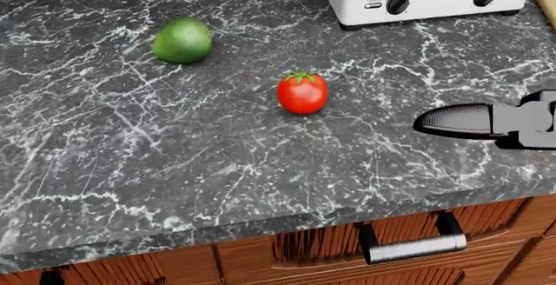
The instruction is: Place the avocado, onion, tomato and bell pepper on the cutting board.
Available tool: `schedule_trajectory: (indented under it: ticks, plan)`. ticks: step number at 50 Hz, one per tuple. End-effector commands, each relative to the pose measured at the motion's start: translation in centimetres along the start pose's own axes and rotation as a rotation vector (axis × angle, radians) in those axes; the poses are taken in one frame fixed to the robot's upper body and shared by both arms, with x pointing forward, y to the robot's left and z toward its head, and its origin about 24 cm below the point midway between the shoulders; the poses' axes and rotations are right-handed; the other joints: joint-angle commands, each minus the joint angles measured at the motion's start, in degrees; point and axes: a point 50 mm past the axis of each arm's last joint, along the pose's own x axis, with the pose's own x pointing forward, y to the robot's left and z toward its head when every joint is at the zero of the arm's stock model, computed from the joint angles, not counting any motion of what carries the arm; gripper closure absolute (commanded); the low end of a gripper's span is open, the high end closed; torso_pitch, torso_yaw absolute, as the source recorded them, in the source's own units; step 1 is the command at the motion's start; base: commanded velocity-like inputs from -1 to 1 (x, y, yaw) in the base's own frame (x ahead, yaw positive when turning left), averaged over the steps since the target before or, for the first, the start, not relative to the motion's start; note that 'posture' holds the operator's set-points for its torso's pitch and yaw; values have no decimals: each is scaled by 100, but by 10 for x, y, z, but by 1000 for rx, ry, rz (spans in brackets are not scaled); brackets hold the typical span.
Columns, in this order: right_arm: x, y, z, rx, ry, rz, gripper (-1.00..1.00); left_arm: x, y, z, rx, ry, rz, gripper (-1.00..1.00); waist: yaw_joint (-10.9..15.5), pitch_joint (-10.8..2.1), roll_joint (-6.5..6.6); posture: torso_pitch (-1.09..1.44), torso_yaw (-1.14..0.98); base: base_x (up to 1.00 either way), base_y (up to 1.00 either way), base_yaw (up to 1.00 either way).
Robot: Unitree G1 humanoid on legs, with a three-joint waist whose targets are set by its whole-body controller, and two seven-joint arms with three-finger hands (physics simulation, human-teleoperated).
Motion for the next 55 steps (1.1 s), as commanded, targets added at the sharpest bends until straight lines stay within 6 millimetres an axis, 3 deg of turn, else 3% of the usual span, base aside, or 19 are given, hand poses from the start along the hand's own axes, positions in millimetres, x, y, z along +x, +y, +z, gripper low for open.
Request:
schedule_trajectory:
  ticks: [1,6,9,10,12,14,15,19,22,23,25,32,36,37,39,44,49,52,55]
  plan:
    - [1,-4,11,-17,-66,-24,-100,1,-2,11,-4,-68,-21,-100,-19,-51,-10,0,0,10,0,77]
    - [1,-4,10,-18,-62,-24,-100,1,-2,11,-3,-69,-20,-100,-68,46,-309,0,0,10,0,76]
    - [2,-4,10,-17,-61,-21,-100,1,-2,11,-4,-69,-20,-100,-101,-72,-759,0,0,9,0,76]
    - [2,-4,10,-18,-62,-22,-100,1,-2,11,-3,-69,-21,-100,-157,-34,-556,0,0,10,0,75]
    - [2,-4,10,-20,-61,-19,-100,1,-3,11,-4,-69,-22,-100,-108,9,-632,0,0,10,0,74]
    - [2,-4,9,-45,-57,-32,-100,1,-3,11,-4,-69,-21,-100,-213,-63,-490,0,0,11,22,35]
    - [2,-4,10,-34,-57,-26,-100,1,-3,11,-5,-69,-22,-100,-105,-27,-615,0,0,4,15,0]
    - [1,-2,9,-26,-57,-10,-100,0,-4,10,-4,-68,-25,-100,-150,-13,-246,0,0,4,8,0]
    - [1,-2,10,-25,-62,-10,-100,0,-3,11,-5,-69,-23,-100,-259,-5,278,0,0,14,1,0]
    - [1,-2,10,-22,-62,-7,-100,0,-3,11,-5,-69,-24,-100,-299,-74,345,0,0,15,0,0]
    - [1,-1,9,-24,-61,-4,-100,0,-4,10,-4,-68,-26,-100,-248,44,281,0,0,15,1,0]
    - [1,0,8,-25,-58,5,-100,0,-3,10,-3,-70,-24,-100,-165,70,-151,0,0,18,0,0]
    - [0,0,9,-27,-60,3,-100,0,-3,10,-4,-70,-25,-100,-167,-35,-616,0,0,17,0,0]
    - [1,0,9,-27,-60,2,-100,0,-3,10,-3,-70,-24,-100,-201,-5,-410,0,0,17,0,0]
    - [0,0,9,-27,-59,3,-100,0,-3,10,-3,-70,-23,-100,-195,-26,-465,0,0,18,0,0]
    - [0,-1,9,-28,-58,2,-100,0,-3,11,-4,-71,-23,-100,-206,44,-223,0,0,18,0,0]
    - [1,0,8,-29,-57,2,-100,0,-3,11,-5,-71,-23,-100,-298,-99,285,0,0,17,0,0]
    - [1,0,8,-22,-55,7,-100,1,-3,11,-4,-72,-21,-100,-192,143,182,0,0,12,0,0]
    - [1,0,10,-10,-72,4,-100,0,-3,11,-4,-71,-23,-100,-209,27,-18,0,0,0,0,0]
